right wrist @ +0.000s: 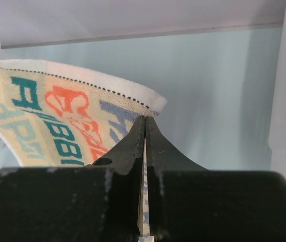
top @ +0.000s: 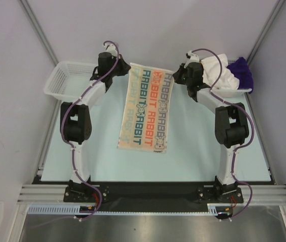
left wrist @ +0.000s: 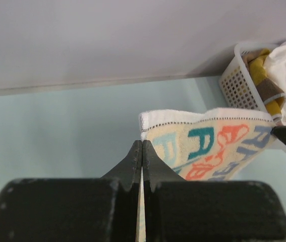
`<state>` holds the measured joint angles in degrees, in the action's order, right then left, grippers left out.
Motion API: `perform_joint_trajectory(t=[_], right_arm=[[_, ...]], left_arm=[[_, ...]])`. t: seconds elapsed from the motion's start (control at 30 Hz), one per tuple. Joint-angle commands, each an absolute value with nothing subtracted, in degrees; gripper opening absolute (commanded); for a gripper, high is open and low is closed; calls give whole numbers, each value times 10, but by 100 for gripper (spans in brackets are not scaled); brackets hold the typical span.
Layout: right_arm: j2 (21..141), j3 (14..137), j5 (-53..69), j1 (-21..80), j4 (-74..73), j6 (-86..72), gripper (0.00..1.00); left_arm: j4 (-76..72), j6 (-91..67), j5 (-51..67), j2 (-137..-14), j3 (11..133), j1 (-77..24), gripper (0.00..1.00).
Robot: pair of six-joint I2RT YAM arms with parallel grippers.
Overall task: Fold and stack the towels
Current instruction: Fold the towel
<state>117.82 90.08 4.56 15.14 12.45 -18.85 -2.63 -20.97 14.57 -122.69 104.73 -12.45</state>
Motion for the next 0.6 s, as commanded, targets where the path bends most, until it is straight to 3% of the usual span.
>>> perform_joint_trajectory(t=[0.0,0.4,0.57], right_arm=[[1157,893,67,155,160,-198,0],[1026,693,26,229,178,-194,0],[977,617,4,254,189,-207,0]], left_arm=[[-63,-214,165,-1198,1002,-123,0],[-206,-256,127,-1042,667,-134,0],[-233,-272,112,-981,582,-144,0]])
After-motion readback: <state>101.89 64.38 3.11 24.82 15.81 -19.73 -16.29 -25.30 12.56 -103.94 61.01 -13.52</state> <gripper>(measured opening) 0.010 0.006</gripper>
